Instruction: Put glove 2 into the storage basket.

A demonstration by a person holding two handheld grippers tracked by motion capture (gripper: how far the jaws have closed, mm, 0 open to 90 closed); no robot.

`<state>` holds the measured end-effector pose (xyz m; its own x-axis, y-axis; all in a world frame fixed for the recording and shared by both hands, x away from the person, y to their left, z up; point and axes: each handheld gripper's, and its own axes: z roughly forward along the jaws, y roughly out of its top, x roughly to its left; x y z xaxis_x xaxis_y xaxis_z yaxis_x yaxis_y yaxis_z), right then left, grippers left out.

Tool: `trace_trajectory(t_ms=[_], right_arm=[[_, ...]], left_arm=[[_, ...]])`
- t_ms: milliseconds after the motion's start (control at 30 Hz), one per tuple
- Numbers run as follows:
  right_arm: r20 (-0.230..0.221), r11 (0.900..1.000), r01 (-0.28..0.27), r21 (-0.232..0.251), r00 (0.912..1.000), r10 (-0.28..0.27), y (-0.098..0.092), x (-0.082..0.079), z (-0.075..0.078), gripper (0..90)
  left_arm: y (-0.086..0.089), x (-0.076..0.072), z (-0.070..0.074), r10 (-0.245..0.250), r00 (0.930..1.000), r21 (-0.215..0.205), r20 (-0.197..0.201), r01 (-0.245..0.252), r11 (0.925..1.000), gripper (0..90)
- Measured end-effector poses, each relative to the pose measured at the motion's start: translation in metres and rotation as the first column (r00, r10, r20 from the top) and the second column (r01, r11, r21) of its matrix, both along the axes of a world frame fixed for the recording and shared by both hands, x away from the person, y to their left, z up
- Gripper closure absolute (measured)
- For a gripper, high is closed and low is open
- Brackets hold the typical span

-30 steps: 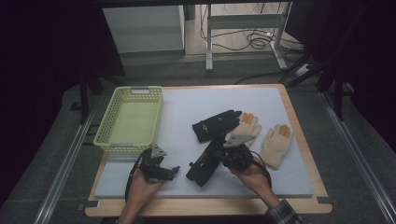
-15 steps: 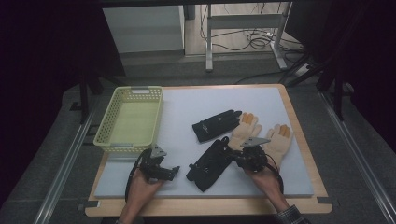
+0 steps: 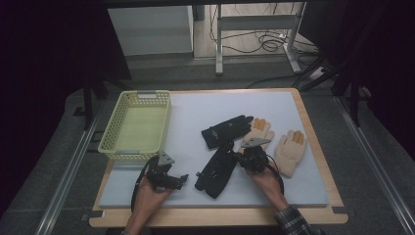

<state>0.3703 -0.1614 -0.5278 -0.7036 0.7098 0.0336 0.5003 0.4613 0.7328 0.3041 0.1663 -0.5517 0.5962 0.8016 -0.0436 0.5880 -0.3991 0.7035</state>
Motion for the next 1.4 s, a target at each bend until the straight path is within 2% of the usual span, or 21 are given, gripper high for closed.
trace_trajectory(t_ms=[200, 300, 400, 433, 467, 500, 533, 567, 667, 767, 800, 833, 867, 900, 967, 1033, 1067, 1133, 1267, 1300, 1400], right_arm=[[-0.002, 1.000, 0.003, 0.003, 1.0000, -0.003, 0.006, 0.006, 0.002, 80.4], [-0.010, 0.999, -0.016, 0.048, 0.9998, 0.017, -0.001, -0.006, 0.010, 77.6], [-0.008, 0.997, -0.051, 0.060, 0.9986, 0.051, -0.001, -0.018, 0.017, 75.4], [-0.005, 0.992, -0.099, 0.073, 0.9950, 0.099, 0.006, -0.031, 0.024, 74.8], [-0.005, 0.992, -0.099, 0.073, 0.9950, 0.099, 0.006, -0.031, 0.024, 74.8], [-0.007, 0.984, -0.156, 0.084, 0.9876, 0.157, 0.018, -0.042, 0.028, 74.2], [-0.007, 0.984, -0.156, 0.084, 0.9876, 0.157, 0.018, -0.042, 0.028, 74.2], [-0.017, 0.974, -0.214, 0.079, 0.9762, 0.216, 0.034, -0.049, 0.027, 71.7], [-0.035, 0.960, -0.269, 0.077, 0.9615, 0.273, 0.059, -0.051, 0.020, 65.2], [-0.066, 0.938, -0.336, 0.089, 0.9373, 0.342, 0.082, -0.055, 0.011, 55.9], [-0.066, 0.938, -0.336, 0.089, 0.9373, 0.342, 0.082, -0.055, 0.011, 55.9], [-0.073, 0.929, -0.362, 0.078, 0.9272, 0.367, 0.091, -0.061, 0.005, 54.1], [-0.073, 0.926, -0.370, 0.070, 0.9243, 0.375, 0.093, -0.063, 0.003, 54.2], [-0.073, 0.925, -0.376, 0.052, 0.9223, 0.380, 0.095, -0.065, 0.001, 56.0], [-0.038, 0.928, -0.371, -0.015, 0.9280, 0.371, 0.096, -0.072, -0.003, 69.2], [-0.040, 0.920, -0.392, 0.000, 0.9194, 0.391, 0.094, -0.075, -0.004, 86.3], [-0.040, 0.920, -0.392, 0.000, 0.9194, 0.391, 0.094, -0.075, -0.004, 86.3], [-0.026, 0.919, -0.391, -0.040, 0.9203, 0.390, 0.094, -0.079, -0.001, 87.7], [-0.018, 0.916, -0.398, -0.043, 0.9173, 0.398, 0.083, -0.087, 0.008, 87.7], [-0.021, 0.919, -0.393, -0.033, 0.9194, 0.393, 0.068, -0.095, 0.014, 87.7], [-0.041, 0.919, -0.394, -0.028, 0.9187, 0.393, 0.051, -0.103, 0.016, 86.5]], left_arm=[[0.000, 0.000, 0.000, 0.000, 1.0000, 0.000, 0.000, 0.000, 1.0000, 4.1], [0.000, 0.000, 0.000, 0.000, 1.0000, 0.000, 0.000, 0.000, 1.0000, 4.1], [0.000, 0.000, 0.000, -0.001, 1.0000, 0.000, -0.001, 0.001, 1.0000, 4.0], [0.000, 0.000, 0.000, 0.003, 1.0000, -0.004, 0.000, -0.003, 1.0000, 4.1], [0.000, 0.000, 0.000, 0.003, 1.0000, -0.004, 0.000, -0.003, 1.0000, 4.1], [0.000, 0.000, 0.000, 0.001, 1.0000, -0.002, 0.001, -0.001, 1.0000, 4.3], [0.000, 0.000, 0.000, 0.001, 1.0000, -0.002, 0.001, -0.001, 1.0000, 4.7], [0.002, 0.000, 0.000, 0.009, 1.0000, -0.013, 0.000, -0.009, 0.9999, 5.9], [0.004, 0.000, 0.001, 0.011, 0.9999, -0.036, -0.008, -0.012, 0.9993, 6.3], [0.013, -0.003, 0.001, 0.027, 0.9996, -0.041, -0.012, -0.027, 0.9988, 6.8], [0.013, -0.003, 0.001, 0.027, 0.9996, -0.041, -0.012, -0.027, 0.9988, 6.8], [0.016, -0.003, 0.001, 0.027, 0.9995, -0.060, -0.017, -0.028, 0.9978, 6.8], [0.017, -0.002, 0.001, 0.026, 0.9995, -0.063, -0.021, -0.027, 0.9977, 6.7], [0.016, -0.002, 0.001, 0.026, 0.9995, -0.062, -0.021, -0.027, 0.9977, 6.7], [0.014, -0.003, 0.000, 0.025, 0.9995, -0.049, -0.017, -0.026, 0.9985, 6.4], [0.013, -0.003, 0.000, 0.023, 0.9996, -0.029, -0.014, -0.024, 0.9993, 6.1], [0.013, -0.003, 0.000, 0.023, 0.9996, -0.029, -0.014, -0.024, 0.9993, 6.1], [0.012, -0.003, 0.000, 0.023, 0.9997, -0.020, -0.007, -0.023, 0.9995, 6.1], [0.012, -0.003, 0.000, 0.024, 0.9997, -0.016, -0.006, -0.024, 0.9996, 6.2], [0.011, -0.003, 0.000, 0.023, 0.9997, -0.014, -0.006, -0.024, 0.9996, 6.2], [0.011, -0.003, 0.000, 0.024, 0.9997, -0.009, -0.005, -0.024, 0.9997, 6.2]])
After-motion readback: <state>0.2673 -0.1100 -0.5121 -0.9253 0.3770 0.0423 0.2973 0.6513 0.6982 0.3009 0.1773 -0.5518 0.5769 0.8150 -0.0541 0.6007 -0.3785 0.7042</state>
